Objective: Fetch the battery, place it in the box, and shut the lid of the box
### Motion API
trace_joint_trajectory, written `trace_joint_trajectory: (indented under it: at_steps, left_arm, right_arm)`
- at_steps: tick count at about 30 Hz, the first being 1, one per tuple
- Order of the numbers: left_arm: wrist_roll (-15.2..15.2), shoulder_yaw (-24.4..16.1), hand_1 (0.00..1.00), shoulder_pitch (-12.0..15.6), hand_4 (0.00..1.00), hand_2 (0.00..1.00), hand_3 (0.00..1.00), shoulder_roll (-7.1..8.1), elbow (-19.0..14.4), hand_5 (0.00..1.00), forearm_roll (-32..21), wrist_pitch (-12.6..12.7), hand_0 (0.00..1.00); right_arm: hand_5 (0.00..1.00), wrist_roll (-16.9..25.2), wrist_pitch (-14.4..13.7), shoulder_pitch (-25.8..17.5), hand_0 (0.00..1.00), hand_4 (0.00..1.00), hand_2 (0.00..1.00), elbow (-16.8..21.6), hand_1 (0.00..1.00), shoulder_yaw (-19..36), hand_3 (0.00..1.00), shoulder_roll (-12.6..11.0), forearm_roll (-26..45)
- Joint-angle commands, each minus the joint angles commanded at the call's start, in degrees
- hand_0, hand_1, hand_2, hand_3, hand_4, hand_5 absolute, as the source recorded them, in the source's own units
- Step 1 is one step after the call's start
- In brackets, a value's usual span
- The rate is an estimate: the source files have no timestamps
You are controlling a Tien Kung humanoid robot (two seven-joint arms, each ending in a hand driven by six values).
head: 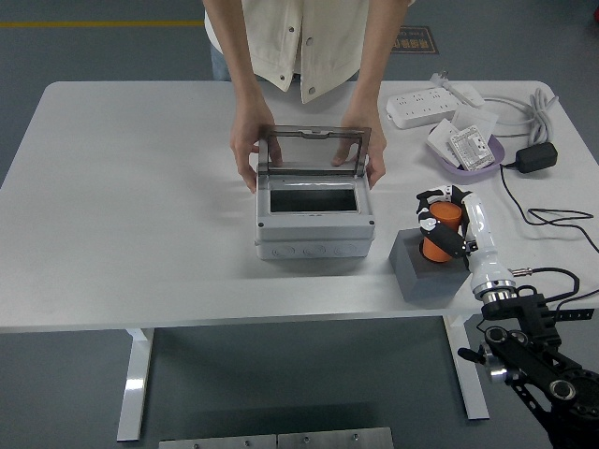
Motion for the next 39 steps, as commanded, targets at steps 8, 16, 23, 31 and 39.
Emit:
trace_joint_trajectory:
  at_steps: [8,16,23,31,39]
  left_arm:
    - [0.10,-0.91,0.723,-0.14,0.682,0.670,0.631,0.04,0.00,0.423,0.98,0.02,0.640]
    - [0.29,-1.92,0.725,-0.36,0.682,0.672,0.631,0.08,0.00,0.430,2.00,0.03,0.641]
    - [0.37,-2.00,0.725,-0.56,0.683,0.674,0.632,0.17,0.00,0.434,2.01,0.03,0.642]
    - [0.74,-3.40,0.725,-0.58,0.682,0.674,0.632,0.26,0.00,0.435,3.38,0.01,0.642]
    - [0.86,-3.39,0.725,-0.73,0.687,0.675,0.633,0.50,0.00,0.440,3.35,0.04,0.643]
  right_arm:
    - [0.002,0.00,-0.09,3.25,0.121,0.002,0.263,-0.27,0.252,0.37,0.269,-0.38,0.16]
    - [0.002,-4.71,0.99,7.95,0.117,0.002,0.252,-0.57,0.248,-0.11,0.242,-1.51,-6.73]
    - [0.002,-13.10,4.77,11.76,0.117,0.002,0.250,-1.23,0.248,-1.80,0.242,-2.86,-19.33]
    - [0.002,-20.03,8.44,16.12,0.116,0.002,0.249,-2.48,0.247,-5.29,0.242,-3.02,-33.02]
    - [0.002,-24.71,11.91,22.07,0.113,0.002,0.254,-3.56,0.243,-11.39,0.241,-1.60,-42.76]
